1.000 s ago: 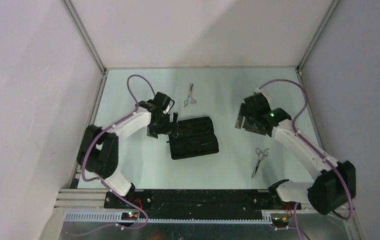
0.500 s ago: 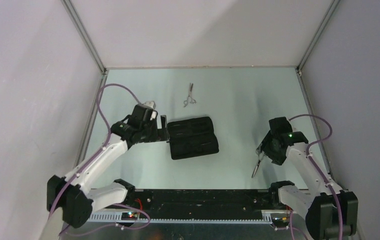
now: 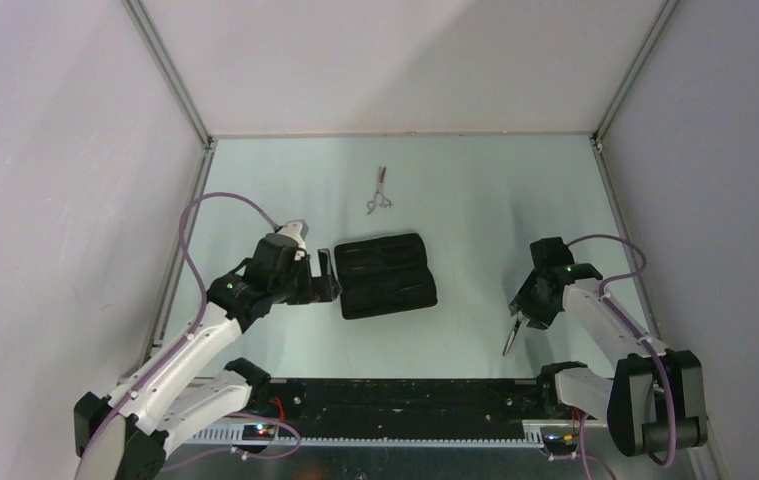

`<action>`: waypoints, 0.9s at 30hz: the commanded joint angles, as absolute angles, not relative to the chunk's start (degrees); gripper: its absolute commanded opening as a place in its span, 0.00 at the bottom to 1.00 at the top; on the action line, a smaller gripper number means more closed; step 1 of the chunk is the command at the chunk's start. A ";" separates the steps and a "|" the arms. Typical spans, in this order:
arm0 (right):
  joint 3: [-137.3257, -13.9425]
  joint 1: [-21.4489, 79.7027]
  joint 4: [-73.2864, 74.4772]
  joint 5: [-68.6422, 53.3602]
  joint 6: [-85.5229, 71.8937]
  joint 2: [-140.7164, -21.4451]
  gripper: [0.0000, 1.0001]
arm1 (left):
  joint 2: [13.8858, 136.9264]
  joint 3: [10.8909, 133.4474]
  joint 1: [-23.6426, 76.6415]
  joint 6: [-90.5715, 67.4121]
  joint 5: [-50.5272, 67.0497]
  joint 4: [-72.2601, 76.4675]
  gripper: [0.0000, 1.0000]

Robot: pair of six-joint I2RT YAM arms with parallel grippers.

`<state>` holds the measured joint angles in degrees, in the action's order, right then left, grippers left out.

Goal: Sort the hair-cutting tools
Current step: Pick up the scissors from the center of the board.

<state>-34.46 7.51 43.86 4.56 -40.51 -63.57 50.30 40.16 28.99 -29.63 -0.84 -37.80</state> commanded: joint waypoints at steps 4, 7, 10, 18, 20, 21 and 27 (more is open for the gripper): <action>-34.11 9.55 45.13 4.17 -41.27 -67.61 0.41 | 49.93 43.61 33.16 -32.93 2.69 -32.36 0.99; -34.06 11.16 45.27 5.07 -42.23 -70.31 0.36 | 50.44 44.85 35.71 -33.55 1.99 -30.36 0.99; -33.91 12.11 43.93 5.41 -43.09 -71.57 0.26 | 51.96 45.69 37.28 -34.62 2.21 -28.40 0.99; -34.12 15.88 41.71 4.54 -48.29 -68.00 0.00 | 55.47 47.21 43.90 -35.85 1.85 -21.95 0.99; -34.81 17.21 42.05 4.51 -50.27 -66.07 0.00 | 56.91 47.54 45.13 -35.72 1.68 -20.51 0.99; -35.07 17.70 42.26 4.45 -50.84 -64.64 0.00 | 57.91 47.85 45.55 -35.63 1.67 -19.26 0.99; -38.81 22.92 42.60 4.78 -56.80 -57.36 0.00 | 63.51 49.70 49.91 -34.06 2.26 -14.16 0.99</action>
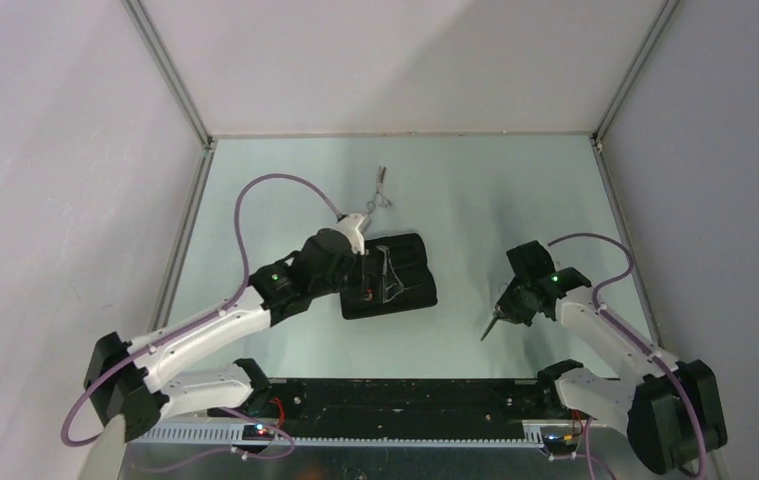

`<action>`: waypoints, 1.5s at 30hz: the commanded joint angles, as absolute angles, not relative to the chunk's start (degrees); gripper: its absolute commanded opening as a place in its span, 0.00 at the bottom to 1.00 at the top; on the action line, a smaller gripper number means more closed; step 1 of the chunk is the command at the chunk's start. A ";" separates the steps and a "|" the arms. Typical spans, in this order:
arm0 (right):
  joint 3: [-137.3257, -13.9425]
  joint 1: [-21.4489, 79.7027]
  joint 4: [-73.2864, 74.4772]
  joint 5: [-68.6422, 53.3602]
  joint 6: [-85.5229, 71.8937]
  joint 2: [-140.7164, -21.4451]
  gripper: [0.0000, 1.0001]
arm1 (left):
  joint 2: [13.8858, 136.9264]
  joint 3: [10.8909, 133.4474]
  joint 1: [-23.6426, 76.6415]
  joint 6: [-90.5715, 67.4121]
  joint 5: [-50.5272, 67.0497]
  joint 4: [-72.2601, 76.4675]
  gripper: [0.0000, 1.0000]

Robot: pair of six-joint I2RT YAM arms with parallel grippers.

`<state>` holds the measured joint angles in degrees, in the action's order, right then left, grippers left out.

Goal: Sort the hair-cutting tools
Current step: Pick up the scissors from the center of the board.

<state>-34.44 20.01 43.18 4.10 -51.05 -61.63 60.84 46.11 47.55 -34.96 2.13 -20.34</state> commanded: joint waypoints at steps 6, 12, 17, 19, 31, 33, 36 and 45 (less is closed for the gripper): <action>-44.31 30.36 41.40 5.87 -61.75 -54.28 0.00 | 70.02 53.74 53.74 -31.99 4.81 -11.22 0.99; -48.95 38.05 36.11 6.86 -60.39 -55.35 0.00 | 73.78 57.40 55.36 -30.96 6.98 -11.37 0.97; -51.35 42.33 32.83 7.03 -52.16 -57.57 0.00 | 71.85 58.87 53.08 -31.96 6.95 -14.02 0.95; -51.55 43.43 31.25 5.62 -47.56 -57.69 0.00 | 70.66 59.08 50.71 -31.99 8.64 -15.11 0.96; -59.52 45.35 36.89 -9.49 -7.82 -59.72 0.00 | 63.49 60.71 36.14 -32.33 23.41 -23.17 1.00; -60.84 46.37 37.70 -10.79 -4.35 -60.87 0.00 | 64.72 62.00 36.01 -33.07 26.33 -23.33 1.00; -62.74 48.08 38.73 -12.20 -0.75 -63.12 0.00 | 67.13 64.86 36.03 -33.24 29.47 -24.92 1.00; -66.34 50.27 38.20 -12.21 6.11 -67.40 0.00 | 73.20 67.79 36.08 -33.15 34.67 -29.65 0.85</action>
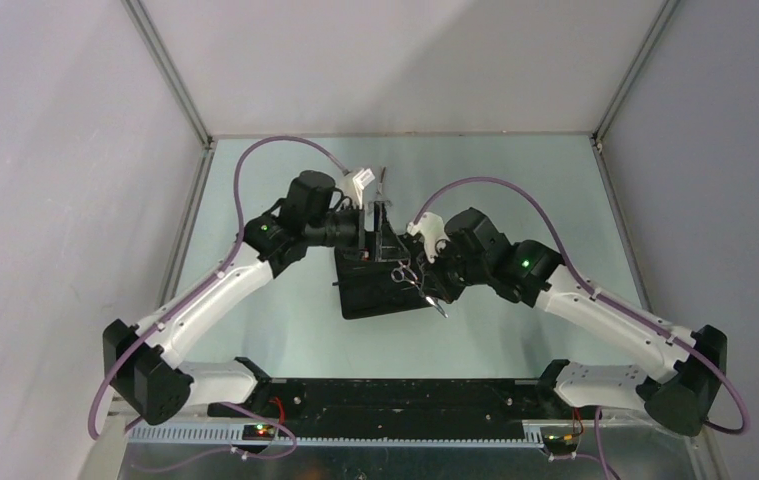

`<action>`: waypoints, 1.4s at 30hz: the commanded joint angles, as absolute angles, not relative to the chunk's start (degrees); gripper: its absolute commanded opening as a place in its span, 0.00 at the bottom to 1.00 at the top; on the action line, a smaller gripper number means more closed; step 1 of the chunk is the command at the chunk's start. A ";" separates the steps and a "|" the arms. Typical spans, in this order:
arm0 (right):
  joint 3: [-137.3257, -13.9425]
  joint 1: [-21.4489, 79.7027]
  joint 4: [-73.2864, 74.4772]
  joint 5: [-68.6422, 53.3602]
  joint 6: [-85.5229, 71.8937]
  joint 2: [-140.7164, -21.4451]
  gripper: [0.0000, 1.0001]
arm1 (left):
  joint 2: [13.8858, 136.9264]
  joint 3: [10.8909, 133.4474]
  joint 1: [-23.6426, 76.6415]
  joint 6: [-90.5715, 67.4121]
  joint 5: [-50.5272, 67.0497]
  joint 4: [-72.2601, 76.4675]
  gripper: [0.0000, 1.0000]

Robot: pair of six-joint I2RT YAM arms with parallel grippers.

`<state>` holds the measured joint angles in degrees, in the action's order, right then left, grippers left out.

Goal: Sort the hair-cutting tools
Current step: Pick up the scissors from the center of the board.

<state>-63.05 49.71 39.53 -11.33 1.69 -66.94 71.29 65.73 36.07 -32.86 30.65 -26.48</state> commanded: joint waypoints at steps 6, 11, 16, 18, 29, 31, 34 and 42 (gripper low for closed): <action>-66.34 50.53 37.45 -11.65 6.57 -68.26 0.00 | 74.44 64.53 36.29 -35.91 36.21 -27.49 0.64; -66.33 50.77 36.31 -10.82 6.96 -68.25 0.00 | 74.61 62.19 36.42 -39.44 38.01 -24.06 0.54; -66.36 51.22 35.84 -10.80 7.20 -68.40 0.00 | 75.05 61.35 36.43 -40.13 37.08 -23.08 0.44; -66.39 51.57 36.19 -10.72 7.24 -68.65 0.00 | 75.10 61.21 36.44 -40.27 36.80 -22.78 0.40; -66.28 52.09 35.33 -7.26 2.75 -71.13 0.31 | 71.60 56.94 35.20 -40.21 32.32 -20.78 0.00; -66.18 51.17 34.49 -6.73 0.73 -71.79 0.39 | 69.47 53.48 33.43 -41.52 31.53 -18.15 0.00; -65.08 48.39 32.19 -4.68 -3.66 -72.18 0.48 | 65.03 48.16 29.29 -43.51 29.51 -14.26 0.00; -63.24 43.04 28.65 7.87 -15.59 -78.49 0.43 | 57.72 34.26 18.68 -48.49 24.58 0.49 0.00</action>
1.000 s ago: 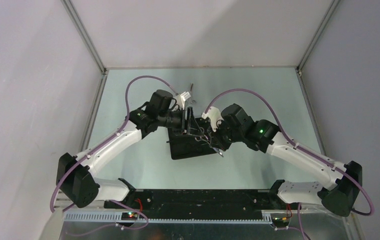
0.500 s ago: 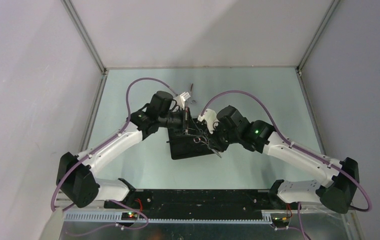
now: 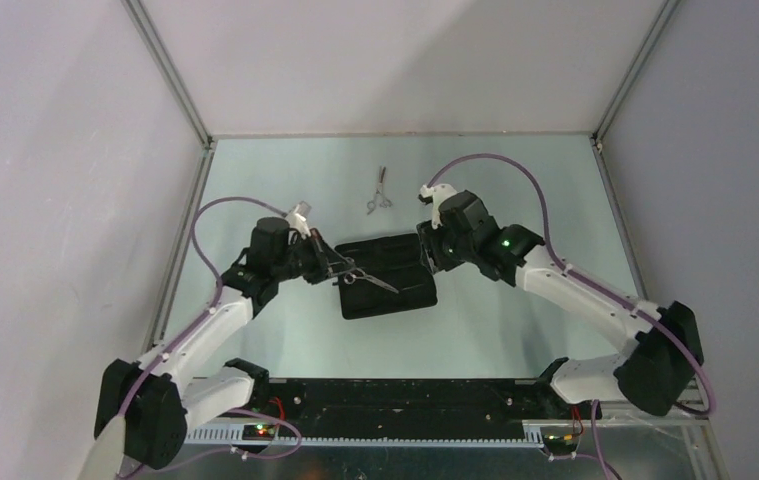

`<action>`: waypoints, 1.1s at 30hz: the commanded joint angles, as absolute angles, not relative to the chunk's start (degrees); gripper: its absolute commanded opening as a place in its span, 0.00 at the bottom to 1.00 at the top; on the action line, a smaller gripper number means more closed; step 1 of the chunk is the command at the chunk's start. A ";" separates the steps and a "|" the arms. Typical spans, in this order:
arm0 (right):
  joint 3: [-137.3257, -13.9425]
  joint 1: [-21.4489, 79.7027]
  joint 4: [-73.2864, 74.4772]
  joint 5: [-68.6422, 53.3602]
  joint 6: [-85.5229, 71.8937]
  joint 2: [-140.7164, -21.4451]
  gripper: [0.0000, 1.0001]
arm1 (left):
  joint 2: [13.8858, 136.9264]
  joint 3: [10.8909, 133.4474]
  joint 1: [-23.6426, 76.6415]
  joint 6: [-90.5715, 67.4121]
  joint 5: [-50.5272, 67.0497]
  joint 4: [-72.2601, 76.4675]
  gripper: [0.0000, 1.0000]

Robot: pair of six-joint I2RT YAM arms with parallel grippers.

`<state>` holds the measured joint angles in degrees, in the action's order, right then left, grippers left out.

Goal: Sort the hair-cutting tools
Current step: Pick up the scissors from the center of the board.

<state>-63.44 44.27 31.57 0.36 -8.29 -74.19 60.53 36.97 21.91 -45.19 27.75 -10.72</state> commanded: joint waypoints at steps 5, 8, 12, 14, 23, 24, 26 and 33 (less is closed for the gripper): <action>-63.27 40.17 30.60 8.12 -21.43 -85.21 0.39 | 57.06 29.36 15.37 -50.45 21.88 6.96 0.00; -63.22 40.03 31.86 7.59 -23.77 -87.62 0.37 | 57.49 26.94 14.68 -51.07 20.75 9.36 0.00; -62.57 40.81 31.07 5.76 -24.94 -90.07 0.35 | 57.44 24.14 14.00 -51.34 19.96 10.78 0.00; -61.96 40.85 30.76 5.31 -25.99 -91.18 0.34 | 57.33 22.72 13.51 -51.50 19.67 11.10 0.00; -56.94 40.74 30.06 2.45 -27.39 -94.40 0.18 | 55.34 18.73 10.73 -52.38 20.18 11.36 0.00; -56.55 40.73 29.97 2.19 -27.27 -94.57 0.14 | 55.21 18.68 10.66 -52.38 20.29 11.01 0.00; -55.63 40.63 29.95 1.58 -26.70 -94.86 0.06 | 54.79 18.45 10.52 -52.27 20.53 10.29 0.00; -55.35 39.90 30.79 0.84 -25.88 -96.87 0.00 | 52.92 16.96 9.94 -51.52 21.05 6.96 0.00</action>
<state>-55.70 40.27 30.28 1.76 -26.44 -95.18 55.13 18.35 10.85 -52.01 20.71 7.55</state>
